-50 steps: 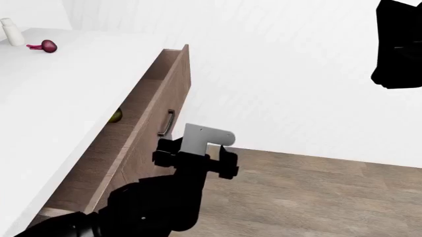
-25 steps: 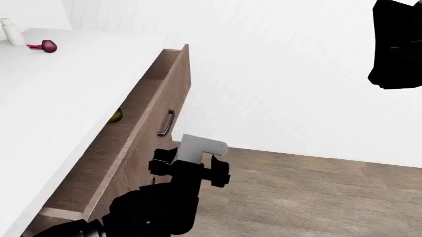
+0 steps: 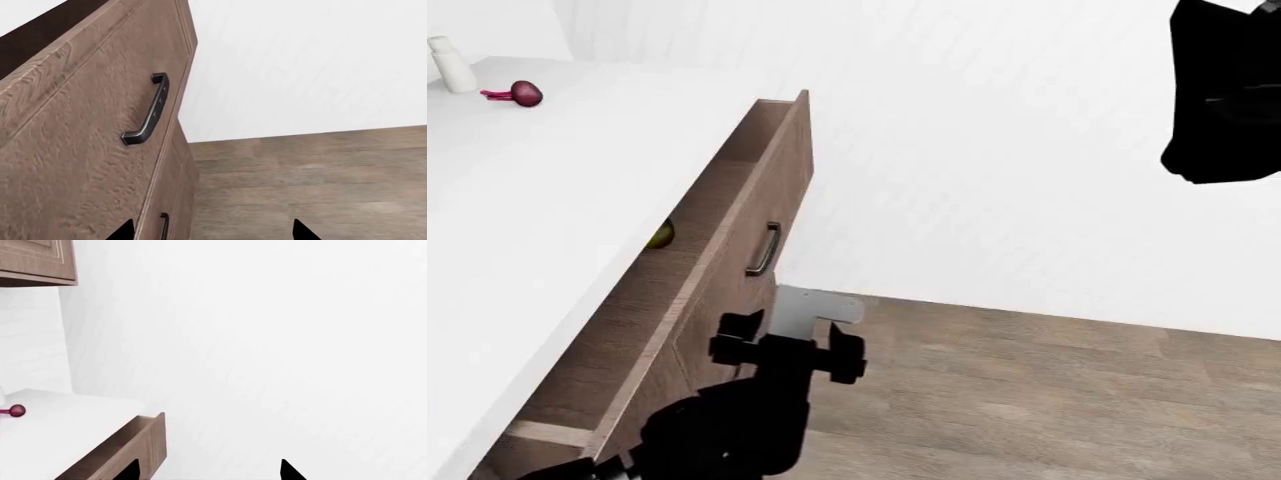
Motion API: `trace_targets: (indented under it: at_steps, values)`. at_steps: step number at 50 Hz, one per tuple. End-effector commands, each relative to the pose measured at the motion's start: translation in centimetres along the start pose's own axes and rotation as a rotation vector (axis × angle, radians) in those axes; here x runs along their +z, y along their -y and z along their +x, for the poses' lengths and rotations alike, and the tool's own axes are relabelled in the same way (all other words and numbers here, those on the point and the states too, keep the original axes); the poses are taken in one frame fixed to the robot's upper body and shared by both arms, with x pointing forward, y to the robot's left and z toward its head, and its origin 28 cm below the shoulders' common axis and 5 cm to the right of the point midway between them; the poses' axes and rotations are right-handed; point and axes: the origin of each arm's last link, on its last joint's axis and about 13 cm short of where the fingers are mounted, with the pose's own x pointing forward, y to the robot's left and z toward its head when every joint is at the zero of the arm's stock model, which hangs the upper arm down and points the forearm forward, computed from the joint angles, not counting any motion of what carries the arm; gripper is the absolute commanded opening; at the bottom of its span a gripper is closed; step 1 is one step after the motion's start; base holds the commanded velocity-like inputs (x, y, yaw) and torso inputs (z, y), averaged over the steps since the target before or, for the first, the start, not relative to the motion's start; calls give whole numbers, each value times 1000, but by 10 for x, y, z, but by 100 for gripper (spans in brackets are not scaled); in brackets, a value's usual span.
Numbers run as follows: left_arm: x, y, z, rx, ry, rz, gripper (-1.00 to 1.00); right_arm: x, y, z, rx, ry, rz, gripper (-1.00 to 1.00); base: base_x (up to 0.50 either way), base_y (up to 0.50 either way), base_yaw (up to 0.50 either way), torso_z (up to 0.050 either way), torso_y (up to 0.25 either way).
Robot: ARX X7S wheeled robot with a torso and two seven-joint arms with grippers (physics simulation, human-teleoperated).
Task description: Close the right drawer.
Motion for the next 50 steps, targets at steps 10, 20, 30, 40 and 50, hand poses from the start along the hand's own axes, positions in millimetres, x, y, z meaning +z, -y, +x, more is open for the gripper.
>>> trace_targets:
  at_steps: [10,20,30,40,50]
  values:
    - [-6,-11,10,47,-9,-16,100,0,-1,0,6,1,0,100,0,0,0,0,0]
    - [-6,-18,17,75,-16,-25,100,1,-3,-1,12,2,1,100,0,0,0,0,0]
    - [-14,-24,23,102,-31,-28,100,3,-5,-2,21,9,-1,100,0,0,0,0,0]
    - [-20,-34,32,150,-44,-22,100,6,-7,-5,29,18,-4,100,0,0,0,0,0]
    - [-23,-41,37,183,-57,-5,100,8,-9,-6,38,25,-3,100,0,0,0,0,0]
